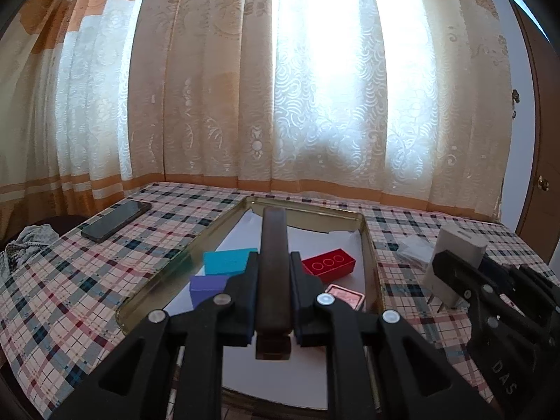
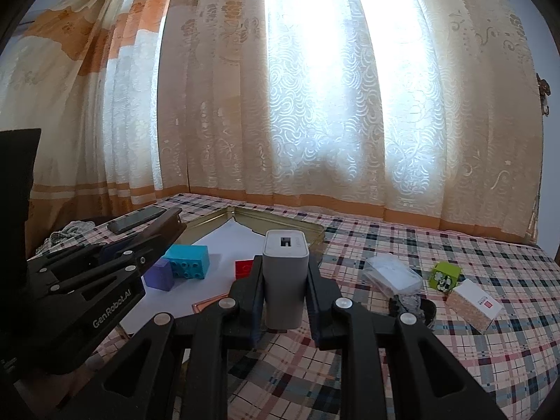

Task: Organize rigid objects
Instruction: 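Carry the held charger and bar over the tray with both tools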

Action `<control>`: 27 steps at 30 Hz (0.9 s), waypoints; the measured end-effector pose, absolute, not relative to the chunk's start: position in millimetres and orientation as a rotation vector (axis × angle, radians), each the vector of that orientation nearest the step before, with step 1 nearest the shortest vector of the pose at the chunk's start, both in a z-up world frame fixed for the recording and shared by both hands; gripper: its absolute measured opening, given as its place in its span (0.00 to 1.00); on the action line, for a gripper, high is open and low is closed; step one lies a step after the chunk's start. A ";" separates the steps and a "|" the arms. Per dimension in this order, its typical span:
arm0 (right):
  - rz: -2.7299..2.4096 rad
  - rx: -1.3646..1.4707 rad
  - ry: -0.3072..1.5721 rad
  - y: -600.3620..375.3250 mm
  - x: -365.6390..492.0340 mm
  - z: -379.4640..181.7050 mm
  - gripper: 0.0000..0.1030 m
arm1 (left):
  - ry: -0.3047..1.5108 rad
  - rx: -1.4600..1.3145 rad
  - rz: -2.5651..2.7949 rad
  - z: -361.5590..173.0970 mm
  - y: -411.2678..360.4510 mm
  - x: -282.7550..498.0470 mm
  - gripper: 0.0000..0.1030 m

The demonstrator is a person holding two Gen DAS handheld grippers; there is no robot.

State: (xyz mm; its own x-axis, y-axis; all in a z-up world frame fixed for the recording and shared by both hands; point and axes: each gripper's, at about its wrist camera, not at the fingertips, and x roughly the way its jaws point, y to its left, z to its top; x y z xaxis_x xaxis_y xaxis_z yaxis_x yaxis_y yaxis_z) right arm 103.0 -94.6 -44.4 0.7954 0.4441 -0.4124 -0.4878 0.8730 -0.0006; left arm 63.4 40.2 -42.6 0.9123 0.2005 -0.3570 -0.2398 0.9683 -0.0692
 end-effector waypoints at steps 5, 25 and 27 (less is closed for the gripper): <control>0.513 -0.112 0.418 -89.8 102.6 -44.8 0.23 | 0.360 -0.117 0.236 -43.4 46.4 63.6 0.13; 0.554 -0.124 0.430 -75.6 102.0 -46.6 0.23 | 0.371 -0.148 0.250 -46.3 65.7 61.3 0.13; 0.562 -0.123 0.435 -73.4 102.9 -47.0 0.23 | 0.379 -0.159 0.247 -47.1 70.1 61.4 0.13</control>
